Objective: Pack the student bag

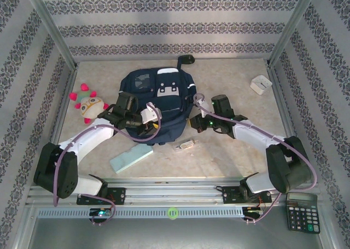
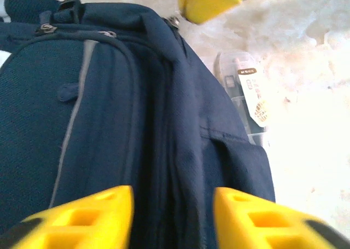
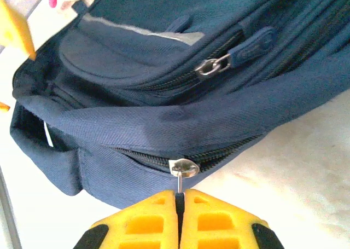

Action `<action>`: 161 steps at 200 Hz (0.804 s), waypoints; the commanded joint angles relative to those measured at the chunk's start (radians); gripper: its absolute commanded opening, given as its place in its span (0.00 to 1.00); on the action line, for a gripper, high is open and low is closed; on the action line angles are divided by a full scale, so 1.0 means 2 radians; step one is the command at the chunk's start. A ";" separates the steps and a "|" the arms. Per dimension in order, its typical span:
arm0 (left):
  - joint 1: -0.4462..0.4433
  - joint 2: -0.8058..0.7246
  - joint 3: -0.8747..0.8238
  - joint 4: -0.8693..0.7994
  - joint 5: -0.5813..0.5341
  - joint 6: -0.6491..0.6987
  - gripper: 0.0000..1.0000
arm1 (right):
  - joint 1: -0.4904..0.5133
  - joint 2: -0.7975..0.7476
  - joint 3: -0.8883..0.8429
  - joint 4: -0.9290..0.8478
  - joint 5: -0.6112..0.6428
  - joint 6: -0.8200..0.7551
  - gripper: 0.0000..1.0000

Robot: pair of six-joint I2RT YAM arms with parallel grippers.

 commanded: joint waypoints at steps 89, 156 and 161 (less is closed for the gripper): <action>-0.127 0.115 0.087 0.064 -0.215 -0.088 0.23 | 0.013 -0.025 -0.007 0.027 0.011 0.024 0.00; -0.085 0.031 0.036 0.039 -0.066 -0.001 0.00 | -0.070 0.079 0.004 0.106 0.082 0.109 0.00; -0.080 0.026 0.034 0.038 -0.057 0.000 0.00 | -0.076 0.089 0.008 0.114 0.090 0.119 0.00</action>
